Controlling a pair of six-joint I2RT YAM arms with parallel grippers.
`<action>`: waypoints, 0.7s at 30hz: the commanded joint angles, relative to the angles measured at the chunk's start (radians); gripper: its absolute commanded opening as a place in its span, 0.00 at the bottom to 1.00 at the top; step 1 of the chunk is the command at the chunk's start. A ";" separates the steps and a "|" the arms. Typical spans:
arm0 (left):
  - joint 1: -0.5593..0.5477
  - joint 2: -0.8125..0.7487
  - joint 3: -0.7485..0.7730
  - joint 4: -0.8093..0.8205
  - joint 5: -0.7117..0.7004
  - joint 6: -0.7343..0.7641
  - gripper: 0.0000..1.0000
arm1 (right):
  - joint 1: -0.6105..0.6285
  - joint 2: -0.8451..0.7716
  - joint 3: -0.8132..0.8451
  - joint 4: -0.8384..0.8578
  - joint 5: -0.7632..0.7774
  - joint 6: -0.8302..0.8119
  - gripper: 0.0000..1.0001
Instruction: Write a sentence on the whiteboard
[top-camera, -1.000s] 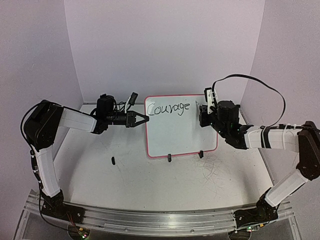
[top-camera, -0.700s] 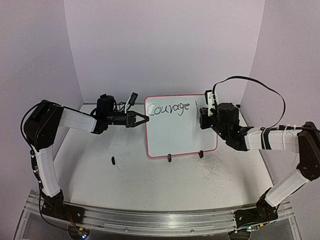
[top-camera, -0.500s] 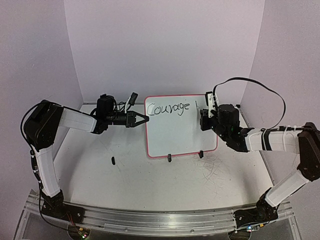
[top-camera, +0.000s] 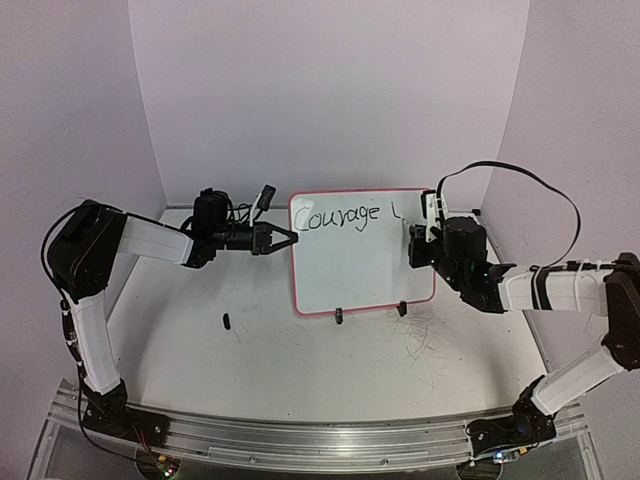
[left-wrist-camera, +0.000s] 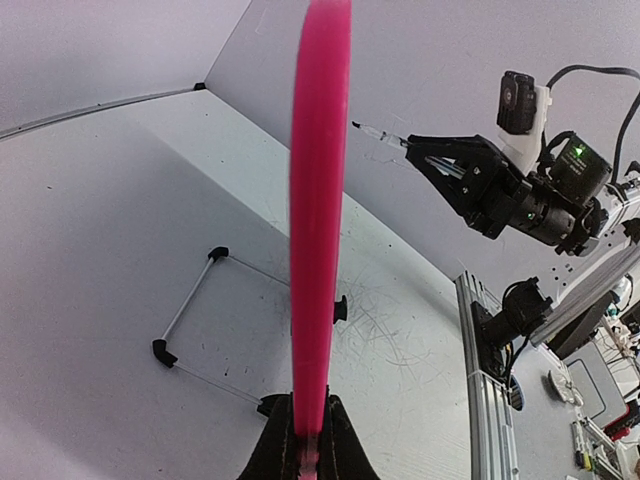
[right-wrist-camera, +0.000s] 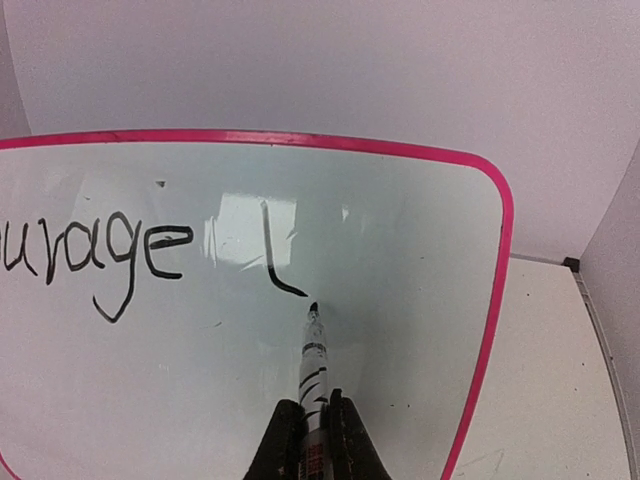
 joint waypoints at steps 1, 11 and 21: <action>-0.014 -0.051 0.007 0.000 0.040 0.026 0.00 | -0.007 -0.057 -0.010 0.095 -0.115 -0.051 0.00; -0.014 -0.055 0.007 -0.002 0.040 0.027 0.00 | -0.007 0.046 0.096 0.065 -0.130 -0.055 0.00; -0.014 -0.056 0.007 -0.002 0.042 0.028 0.00 | -0.006 0.064 0.112 0.068 -0.091 -0.060 0.00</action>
